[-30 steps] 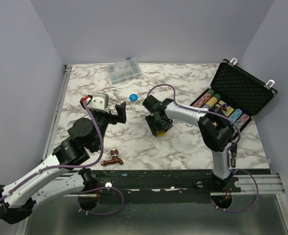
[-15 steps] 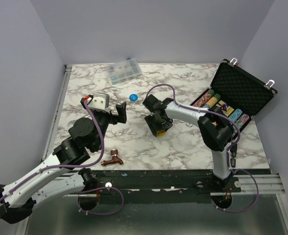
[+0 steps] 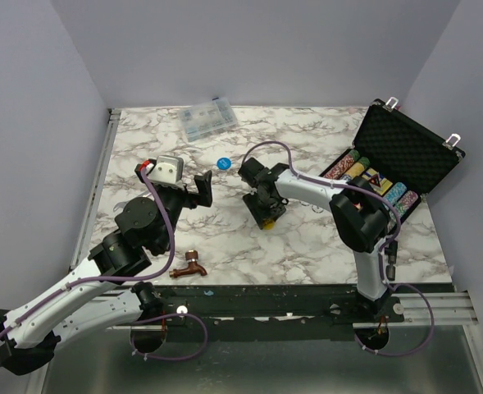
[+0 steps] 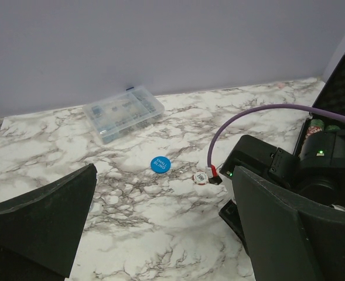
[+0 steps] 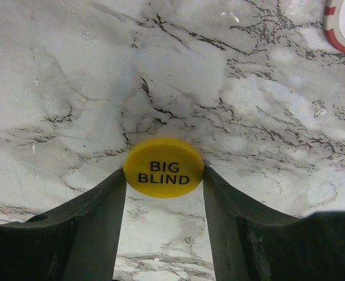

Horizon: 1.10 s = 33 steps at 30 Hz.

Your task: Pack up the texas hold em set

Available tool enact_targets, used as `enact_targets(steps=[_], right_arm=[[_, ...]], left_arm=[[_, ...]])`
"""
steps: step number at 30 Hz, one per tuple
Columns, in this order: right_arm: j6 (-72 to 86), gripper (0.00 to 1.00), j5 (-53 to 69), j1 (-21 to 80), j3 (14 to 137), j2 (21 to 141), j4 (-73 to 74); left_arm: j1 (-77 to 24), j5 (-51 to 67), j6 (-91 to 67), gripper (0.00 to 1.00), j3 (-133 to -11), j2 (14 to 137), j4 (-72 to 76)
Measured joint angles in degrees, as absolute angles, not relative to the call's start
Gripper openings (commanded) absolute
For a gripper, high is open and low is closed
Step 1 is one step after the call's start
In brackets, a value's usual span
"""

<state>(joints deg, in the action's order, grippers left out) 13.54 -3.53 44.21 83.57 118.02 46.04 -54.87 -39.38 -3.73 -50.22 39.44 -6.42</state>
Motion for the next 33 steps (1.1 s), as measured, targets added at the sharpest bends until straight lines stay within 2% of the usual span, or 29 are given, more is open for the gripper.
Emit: enact_targets(steps=[3,4,9,15,18,22,26,33], right_arm=[[13.5,0.25,-3.9,44.3,83.0,116.8,45.5],[13.6,0.24,-4.2,44.3,82.2,115.8,44.4],[15.0,0.27,-7.4,44.6,76.3,111.0,37.9],[16.1,0.22,-13.4,42.0,71.9,103.1,32.2],[17.2,0.22,-15.7,35.5,70.1,96.6,29.6],[20.2,0.23,-19.2,22.0,66.3,88.0,25.9],[23.0,0.23,-20.4,11.3,63.3,85.0,25.0],[24.6,0.22,-19.1,5.7,59.1,86.2,23.3]], left_arm=[[-54.9,-39.4,-3.7,0.99,-50.2,39.4,-6.4],[-54.9,-39.4,-3.7,0.99,-50.2,39.4,-6.4],[-54.9,-39.4,-3.7,0.99,-50.2,39.5,-6.5],[-54.9,-39.4,-3.7,0.99,-50.2,39.8,-6.6],[-54.9,-39.3,-3.7,0.99,-50.2,39.9,-6.6],[-54.9,-39.2,-3.7,0.99,-50.2,39.7,-6.6],[-54.9,-39.2,-3.8,0.99,-50.2,39.6,-6.6],[-54.9,-38.8,-4.1,0.99,-50.2,39.6,-6.9]])
